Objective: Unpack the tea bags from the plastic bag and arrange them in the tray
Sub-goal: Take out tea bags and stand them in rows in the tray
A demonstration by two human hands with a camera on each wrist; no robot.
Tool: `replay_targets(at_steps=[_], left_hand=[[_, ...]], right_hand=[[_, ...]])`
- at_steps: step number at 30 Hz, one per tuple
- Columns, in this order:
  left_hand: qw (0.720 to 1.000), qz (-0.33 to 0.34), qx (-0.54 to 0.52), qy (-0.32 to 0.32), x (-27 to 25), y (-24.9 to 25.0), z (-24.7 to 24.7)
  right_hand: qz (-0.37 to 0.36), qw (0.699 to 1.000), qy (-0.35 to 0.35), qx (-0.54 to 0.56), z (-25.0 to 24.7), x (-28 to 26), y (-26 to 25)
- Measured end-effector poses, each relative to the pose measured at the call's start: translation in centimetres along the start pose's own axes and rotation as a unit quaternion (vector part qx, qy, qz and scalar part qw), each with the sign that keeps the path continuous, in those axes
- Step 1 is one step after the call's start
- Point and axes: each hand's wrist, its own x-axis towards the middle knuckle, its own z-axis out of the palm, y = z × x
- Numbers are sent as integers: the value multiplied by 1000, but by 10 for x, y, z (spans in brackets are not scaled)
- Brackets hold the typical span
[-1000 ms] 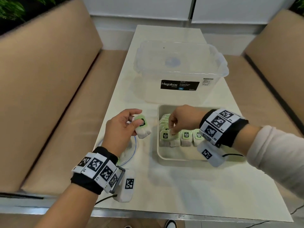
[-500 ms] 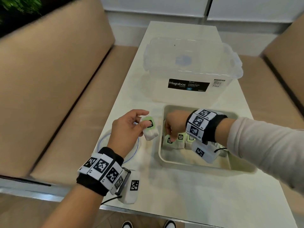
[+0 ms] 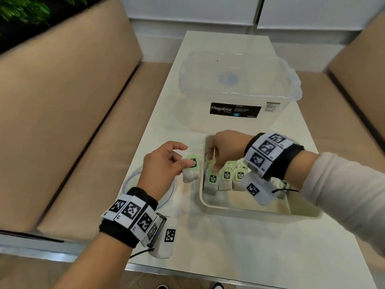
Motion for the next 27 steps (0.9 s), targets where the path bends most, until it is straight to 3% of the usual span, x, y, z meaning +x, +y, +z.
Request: replay_targets(at_steps=[4,9,14,21,27], left_hand=[[999,12,34,-26,4,11,6],[998,19,43,-38,11,20,16],[992,4,76,-103,7,20,22],[984,19,139,-107,6,18,32],[965,-4,232,-118,9,10,28]], right_hand=[[-76,970,14,229,-9,-24,-8],[-73,957,107,258,1,-38,-9],[-61,925,166,337,4,-49,4],[-43,944,192,265,3,-59,12],[4,991,100,94,-3,-55,28]])
